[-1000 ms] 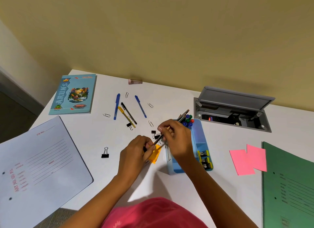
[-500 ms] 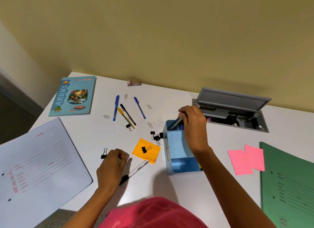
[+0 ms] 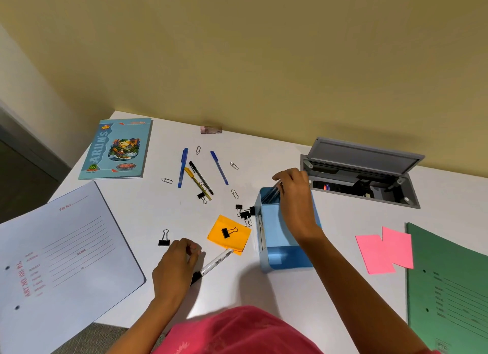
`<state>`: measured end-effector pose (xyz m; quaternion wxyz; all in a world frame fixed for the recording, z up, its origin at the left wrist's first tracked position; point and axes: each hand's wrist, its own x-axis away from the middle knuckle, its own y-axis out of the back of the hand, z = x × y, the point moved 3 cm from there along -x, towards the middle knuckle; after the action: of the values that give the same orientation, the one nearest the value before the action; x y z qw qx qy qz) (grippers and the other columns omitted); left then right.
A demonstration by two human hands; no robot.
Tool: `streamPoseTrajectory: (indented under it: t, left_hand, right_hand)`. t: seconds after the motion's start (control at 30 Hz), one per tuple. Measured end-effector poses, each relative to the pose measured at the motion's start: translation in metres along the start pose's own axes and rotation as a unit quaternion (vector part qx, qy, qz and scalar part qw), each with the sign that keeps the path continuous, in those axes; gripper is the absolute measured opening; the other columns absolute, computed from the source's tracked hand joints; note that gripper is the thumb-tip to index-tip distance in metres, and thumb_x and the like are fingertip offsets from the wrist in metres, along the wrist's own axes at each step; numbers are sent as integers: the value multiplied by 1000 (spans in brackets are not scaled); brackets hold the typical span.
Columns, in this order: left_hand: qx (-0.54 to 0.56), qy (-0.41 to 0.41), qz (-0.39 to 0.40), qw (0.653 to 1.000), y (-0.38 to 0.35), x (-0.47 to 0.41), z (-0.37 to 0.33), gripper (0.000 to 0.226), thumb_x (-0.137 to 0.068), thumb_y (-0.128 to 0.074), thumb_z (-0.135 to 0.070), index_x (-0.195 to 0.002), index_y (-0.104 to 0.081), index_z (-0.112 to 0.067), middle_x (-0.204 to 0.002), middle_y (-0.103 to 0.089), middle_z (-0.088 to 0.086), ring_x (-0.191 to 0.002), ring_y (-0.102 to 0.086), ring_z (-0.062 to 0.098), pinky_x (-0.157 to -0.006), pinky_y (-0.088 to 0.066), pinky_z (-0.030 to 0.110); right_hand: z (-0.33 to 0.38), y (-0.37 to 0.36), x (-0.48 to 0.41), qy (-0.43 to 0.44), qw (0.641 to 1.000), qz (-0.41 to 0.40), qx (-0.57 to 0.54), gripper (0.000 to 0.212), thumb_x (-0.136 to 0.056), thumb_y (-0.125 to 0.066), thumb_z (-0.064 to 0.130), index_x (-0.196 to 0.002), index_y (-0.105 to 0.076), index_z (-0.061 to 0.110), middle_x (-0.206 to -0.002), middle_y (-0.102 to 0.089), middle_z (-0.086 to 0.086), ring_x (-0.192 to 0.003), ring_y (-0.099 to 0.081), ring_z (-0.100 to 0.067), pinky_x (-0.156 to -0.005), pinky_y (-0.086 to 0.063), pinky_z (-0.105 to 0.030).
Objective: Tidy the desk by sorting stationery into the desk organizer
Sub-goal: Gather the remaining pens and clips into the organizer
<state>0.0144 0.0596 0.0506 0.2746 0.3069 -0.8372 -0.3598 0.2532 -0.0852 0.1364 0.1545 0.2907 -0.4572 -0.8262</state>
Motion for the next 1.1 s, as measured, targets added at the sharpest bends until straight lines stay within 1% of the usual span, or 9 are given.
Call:
streamPoseTrajectory:
  t: [0.1,0.23,0.3,0.37,0.47,0.57,0.73,0.97,1.1]
  left_hand:
    - [-2,-2,3,1000,0,0,-4,10,-92,-51,-37,-84,-55,-34,-92,-59,-17,-77,-57,7,-63,-43,27]
    - [-3,-5,9,1000,-1,-1,-5,10,-93,-50,-37,-85,-55,-34,-93,-58,-17,-79,-57,6,-63,-43,27]
    - [-3,-6,12,1000,-3,-1,-5,10,-93,-49,-34,-84,-55,-34,-93,-58,-18,-79,-56,5,-63,-43,27]
    - [-5,-6,14,1000,-3,-1,-5,11,-93,-50,-33,-82,-54,-34,-92,-57,-17,-78,-55,5,-62,-41,26]
    - [-6,-8,15,1000,-4,-1,-6,12,-93,-51,-32,-81,-53,-34,-91,-57,-17,-77,-54,4,-60,-39,26]
    - [-5,-7,19,1000,-4,-2,-8,11,-93,-50,-32,-83,-55,-34,-92,-58,-17,-79,-55,5,-62,-41,26]
    - [-8,-4,19,1000,-6,-4,-11,14,-94,-47,-32,-82,-56,-35,-92,-57,-17,-79,-55,4,-63,-40,26]
    - [-13,-30,17,999,-8,-14,-21,13,-92,-50,-36,-80,-54,-34,-89,-57,-14,-76,-56,4,-65,-46,29]
    - [-12,-66,0,998,-4,-35,-42,15,-93,-53,-35,-78,-50,-36,-88,-58,-12,-78,-56,10,-61,-42,28]
  right_hand:
    - [-2,3,-4,-17,999,-9,-28,30,-86,-58,-6,-111,-62,8,-119,-50,-8,-105,-40,-1,-83,-38,-10]
    - [-7,-7,-7,-13,998,53,19,45,-83,-66,-3,-126,-57,2,-135,-47,-19,-127,-41,-31,-96,-41,-30]
    - [-9,-13,-7,-10,996,85,22,47,-84,-62,-7,-129,-54,1,-138,-45,-20,-130,-38,-31,-95,-32,-21]
    - [-10,-17,-7,10,997,80,10,42,-83,-58,-14,-122,-58,0,-132,-49,-20,-123,-44,-25,-91,-28,-11]
    - [-8,-16,-10,6,998,66,-24,33,-87,-47,-13,-108,-64,4,-117,-55,-13,-94,-35,4,-78,-29,4]
    - [-5,-11,-10,21,997,66,-28,28,-86,-47,-12,-96,-66,6,-104,-57,-9,-86,-34,3,-74,-30,-2]
    - [-9,-7,-9,33,998,61,5,20,-77,-62,-14,-87,-71,1,-89,-66,-12,-90,-56,-21,-70,-30,-8]
    - [-4,-3,-6,61,997,48,15,12,-75,-71,-7,-83,-72,2,-85,-66,-10,-86,-60,-27,-62,-50,-33]
    - [-4,-2,-4,46,998,9,37,16,-74,-73,-4,-84,-70,7,-90,-66,-7,-88,-60,-26,-76,-45,-32]
